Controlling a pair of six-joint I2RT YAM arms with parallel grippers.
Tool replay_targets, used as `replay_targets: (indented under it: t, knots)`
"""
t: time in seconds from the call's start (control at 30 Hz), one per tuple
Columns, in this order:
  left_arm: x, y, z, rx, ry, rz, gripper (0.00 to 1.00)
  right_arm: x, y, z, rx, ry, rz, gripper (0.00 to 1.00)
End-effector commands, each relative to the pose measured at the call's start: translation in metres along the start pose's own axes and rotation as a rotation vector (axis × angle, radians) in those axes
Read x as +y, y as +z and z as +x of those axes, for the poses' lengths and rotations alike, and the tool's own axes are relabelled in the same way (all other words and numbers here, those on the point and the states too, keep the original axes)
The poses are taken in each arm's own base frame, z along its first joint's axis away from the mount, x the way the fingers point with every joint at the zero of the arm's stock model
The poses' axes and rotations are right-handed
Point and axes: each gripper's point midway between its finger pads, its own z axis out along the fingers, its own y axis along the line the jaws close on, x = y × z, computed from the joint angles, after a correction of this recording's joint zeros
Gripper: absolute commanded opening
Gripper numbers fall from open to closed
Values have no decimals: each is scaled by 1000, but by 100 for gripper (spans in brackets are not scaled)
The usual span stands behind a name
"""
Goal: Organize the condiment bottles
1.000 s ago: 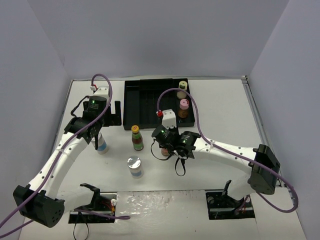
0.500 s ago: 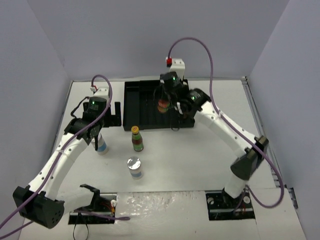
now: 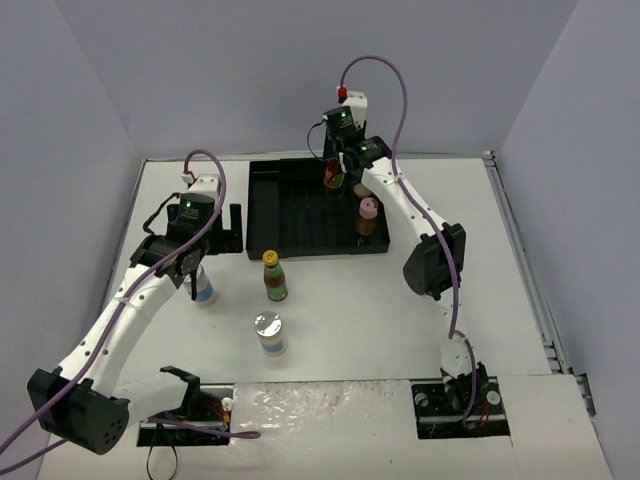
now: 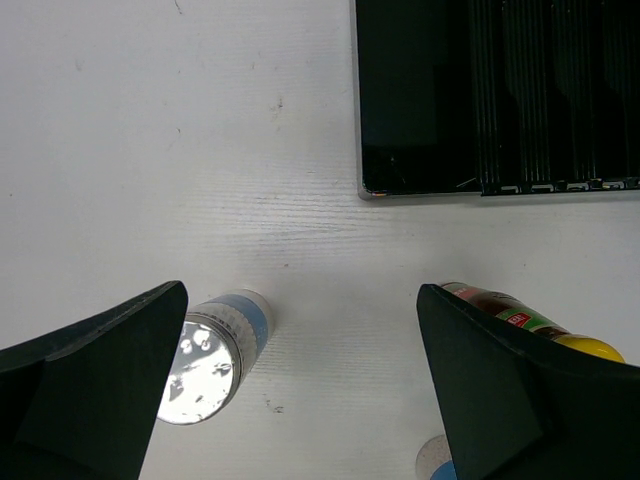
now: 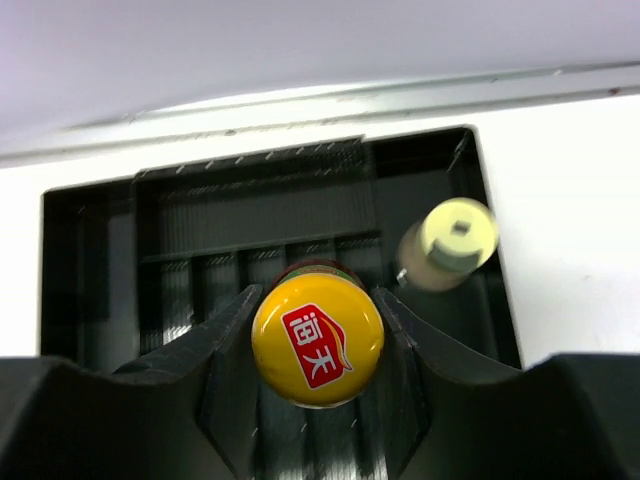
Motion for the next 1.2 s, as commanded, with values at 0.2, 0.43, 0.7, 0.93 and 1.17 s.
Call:
replay_targets:
  t: [0.2,0.43,0.7,0.93,1.17]
  knots:
    - [2,-3,-23,-77,-20,-10,97,1,-19,-126,-361,169,-90,0]
    - [1,-3,-22,-74,-22,-9,97,1,1,-121,-387,145,-78,0]
    - [1,-1,-21,-70,-18,-6,97,4,20,-123,-452,139,-70,0]
    - [-1,-1,-21,-66,-18,1,97,2,37,-118,-471,137,-59,0]
    - [-2,2,-20,-58,-15,3,97,-4,52,-105,-465,130,-33,0]
